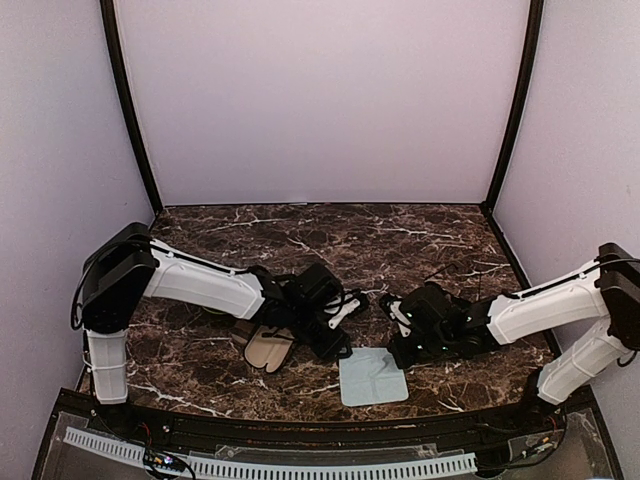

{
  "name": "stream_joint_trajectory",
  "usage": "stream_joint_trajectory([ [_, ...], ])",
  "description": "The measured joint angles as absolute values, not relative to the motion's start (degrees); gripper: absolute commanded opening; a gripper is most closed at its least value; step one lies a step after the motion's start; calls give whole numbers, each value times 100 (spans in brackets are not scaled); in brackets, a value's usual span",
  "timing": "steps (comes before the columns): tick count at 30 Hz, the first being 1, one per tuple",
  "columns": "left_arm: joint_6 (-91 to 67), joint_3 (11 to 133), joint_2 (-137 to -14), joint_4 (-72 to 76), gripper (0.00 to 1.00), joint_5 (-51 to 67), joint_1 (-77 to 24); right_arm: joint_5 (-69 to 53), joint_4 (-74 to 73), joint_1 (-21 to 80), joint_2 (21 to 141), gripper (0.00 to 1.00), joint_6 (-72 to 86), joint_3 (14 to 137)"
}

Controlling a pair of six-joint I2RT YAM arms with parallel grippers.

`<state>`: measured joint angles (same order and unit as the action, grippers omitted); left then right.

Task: Organize the sunglasses
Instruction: Pick up the glasses cleaning cloth from the corner of the board.

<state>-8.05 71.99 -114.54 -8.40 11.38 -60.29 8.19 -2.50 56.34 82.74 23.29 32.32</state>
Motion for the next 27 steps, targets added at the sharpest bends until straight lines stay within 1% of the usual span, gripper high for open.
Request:
stream_joint_trajectory([
  [5, -755, 7225, -11493, -869, 41, 1020, -6042, 814, -250, 5634, 8291, 0, 2329, 3236],
  [11, -661, 7297, -11559, -878, 35, 799, -6139, 814, -248, 5634, 8296, 0, 2327, 3236],
  [20, -556, 7338, -11605, -915, 23, 211, -6427, 816, -248, 5634, 8296, 0, 2324, 3236],
  [27, -587, 7360, -11616, -958, 11, -56, -6495, 814, -248, 5634, 8296, 0, 2327, 3236],
])
